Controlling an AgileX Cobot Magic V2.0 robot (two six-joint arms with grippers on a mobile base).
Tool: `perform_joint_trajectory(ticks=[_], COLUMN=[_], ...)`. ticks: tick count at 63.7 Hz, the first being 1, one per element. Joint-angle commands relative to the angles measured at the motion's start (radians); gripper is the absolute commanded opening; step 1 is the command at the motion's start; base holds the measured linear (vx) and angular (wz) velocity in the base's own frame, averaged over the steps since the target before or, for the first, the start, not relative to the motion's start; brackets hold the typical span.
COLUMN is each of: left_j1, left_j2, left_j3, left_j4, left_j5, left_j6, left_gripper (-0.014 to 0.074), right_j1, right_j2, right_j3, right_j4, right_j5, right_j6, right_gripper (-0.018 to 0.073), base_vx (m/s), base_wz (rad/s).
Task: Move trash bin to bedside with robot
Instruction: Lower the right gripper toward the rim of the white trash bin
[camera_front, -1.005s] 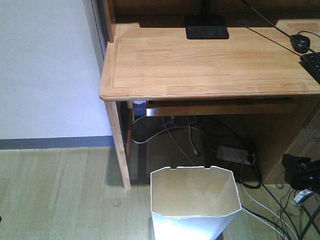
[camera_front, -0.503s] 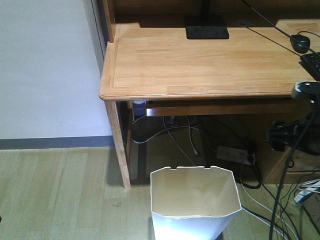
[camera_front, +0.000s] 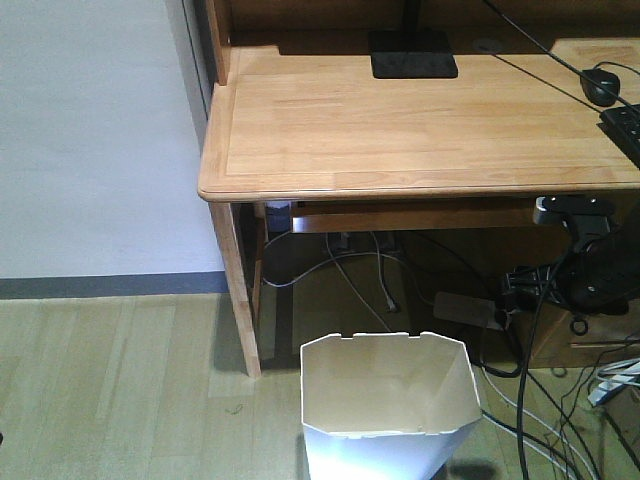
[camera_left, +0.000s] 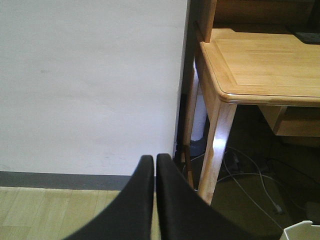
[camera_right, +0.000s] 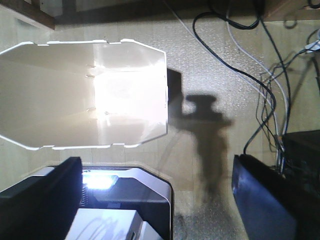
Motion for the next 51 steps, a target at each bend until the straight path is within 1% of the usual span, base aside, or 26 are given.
perform_joint_trajectory(ticks=[1, 8, 12, 22, 47, 51], left_j1=[-0.003, -0.003, -0.003, -0.003, -0.003, -0.003], left_j2=[-0.014, -0.014, -0.014, -0.014, -0.014, -0.014], left_j3=[0.003, 0.003, 0.003, 0.003, 0.003, 0.003], left_j4=[-0.002, -0.002, -0.002, -0.002, -0.002, -0.002], left_j5=[-0.066, -0.066, -0.066, -0.066, -0.066, -0.066], left_j6=[-0.004, -0.004, -0.004, -0.004, -0.004, -0.004], left_gripper=[-0.0006, -0.0006, -0.0006, -0.0006, -0.0006, -0.0006], right_j1=[-0.022, -0.026, -0.026, -0.026, -0.025, -0.025], right_j2=[0.045, 0.144, 0.2, 0.35, 0.679, 0.725], right_j3=[-0.039, -0.068, -0.089, -0.158, -0.345, -0.37], right_j4=[0.122, 0.221, 0.263, 0.342, 0.504, 0.518], right_j5=[-0.091, -0.141, -0.162, -0.201, -0.198, -0.198], right_j6=[-0.169, -0.313, -0.363, -0.447, -0.621, -0.653], right_gripper=[0.0581, 0.0581, 0.0581, 0.0581, 0.0581, 0.0581], base_vx=[0.0, 0.0, 0.0, 0.0, 0.0, 0.0], base_wz=[0.0, 0.0, 0.0, 0.0, 0.0, 0.0])
